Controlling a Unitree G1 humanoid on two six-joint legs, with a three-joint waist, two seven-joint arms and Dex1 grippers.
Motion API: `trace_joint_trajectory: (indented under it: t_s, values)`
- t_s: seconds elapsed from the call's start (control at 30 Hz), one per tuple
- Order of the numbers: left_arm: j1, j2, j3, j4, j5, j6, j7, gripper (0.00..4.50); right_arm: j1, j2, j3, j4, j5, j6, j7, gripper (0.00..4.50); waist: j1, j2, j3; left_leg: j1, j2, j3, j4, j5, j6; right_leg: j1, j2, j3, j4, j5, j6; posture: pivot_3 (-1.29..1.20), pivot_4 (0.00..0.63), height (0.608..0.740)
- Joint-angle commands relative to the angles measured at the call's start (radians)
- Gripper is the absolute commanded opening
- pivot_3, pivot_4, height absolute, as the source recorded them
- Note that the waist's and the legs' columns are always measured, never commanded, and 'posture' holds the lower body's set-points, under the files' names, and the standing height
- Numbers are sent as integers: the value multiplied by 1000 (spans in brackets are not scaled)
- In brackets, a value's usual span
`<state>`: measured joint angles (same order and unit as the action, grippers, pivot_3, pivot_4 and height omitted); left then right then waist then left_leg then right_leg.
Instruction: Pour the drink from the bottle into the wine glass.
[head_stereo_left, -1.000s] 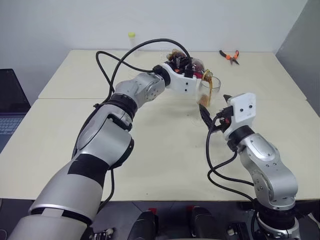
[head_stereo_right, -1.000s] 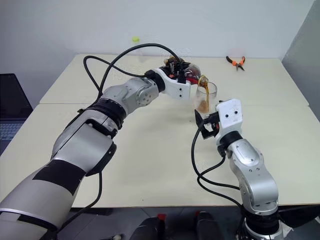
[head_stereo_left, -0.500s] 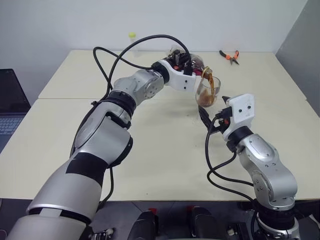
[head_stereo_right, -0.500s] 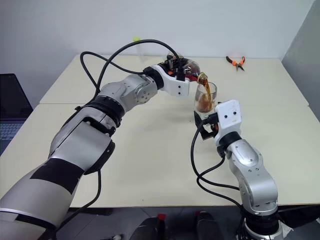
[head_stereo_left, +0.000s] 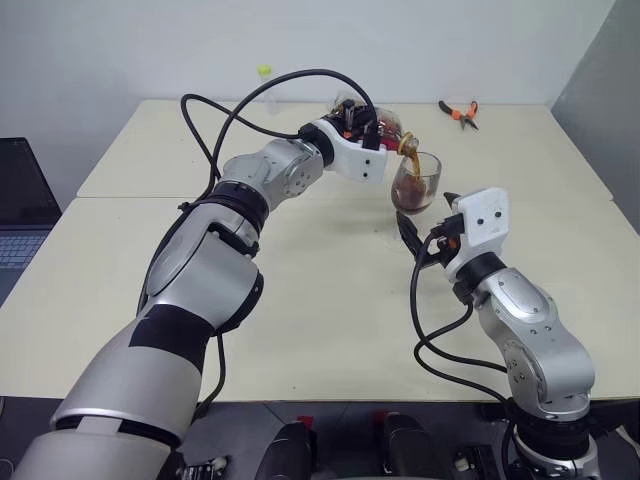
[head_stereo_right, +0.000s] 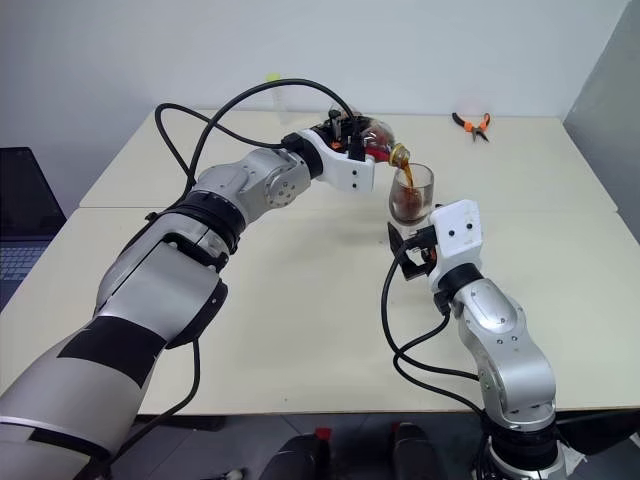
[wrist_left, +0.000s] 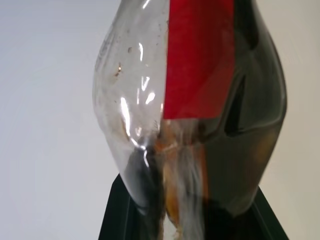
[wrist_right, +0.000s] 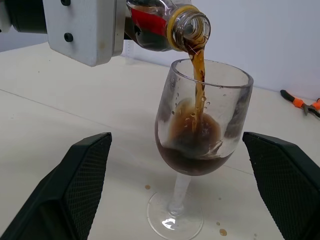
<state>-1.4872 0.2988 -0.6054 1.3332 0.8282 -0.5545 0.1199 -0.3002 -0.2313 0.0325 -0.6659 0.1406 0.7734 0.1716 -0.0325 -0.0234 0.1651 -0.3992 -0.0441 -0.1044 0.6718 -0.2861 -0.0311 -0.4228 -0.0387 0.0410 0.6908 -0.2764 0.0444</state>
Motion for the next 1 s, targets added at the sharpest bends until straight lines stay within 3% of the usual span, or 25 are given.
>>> trace_joint_trajectory:
  t_s: [0.03, 0.3, 0.67, 1.0]
  values:
    - [-46, 12, 9, -20, -9, -1, 21, 743, -4, -1, -5, -45, 9, -7, 1, 4500, 0, 0, 0, 0, 0, 0, 0, 0, 0, 0, 0, 0, 0, 0, 0, 0, 150, 740]
    - [-43, 10, 23, -18, -26, 1, 3, 743, -4, 2, -3, -43, 8, -9, 0, 4500, 0, 0, 0, 0, 0, 0, 1, 0, 0, 0, 0, 0, 1, 0, 0, 0, 150, 740]
    - [10, -20, 150, -33, -188, -19, -154, 743, -6, 9, 2, -41, 8, -26, 3, 4500, -1, 0, 0, -1, 0, 0, 3, 0, 0, 0, 0, 0, 2, 0, 0, 0, 150, 740]
    - [79, -76, 365, -53, -451, 7, -370, 740, 9, -25, 46, -34, -17, -97, 33, 4500, -1, 0, 0, -1, 0, 0, 4, 0, 0, 0, 0, 0, 2, 0, 0, 0, 150, 740]
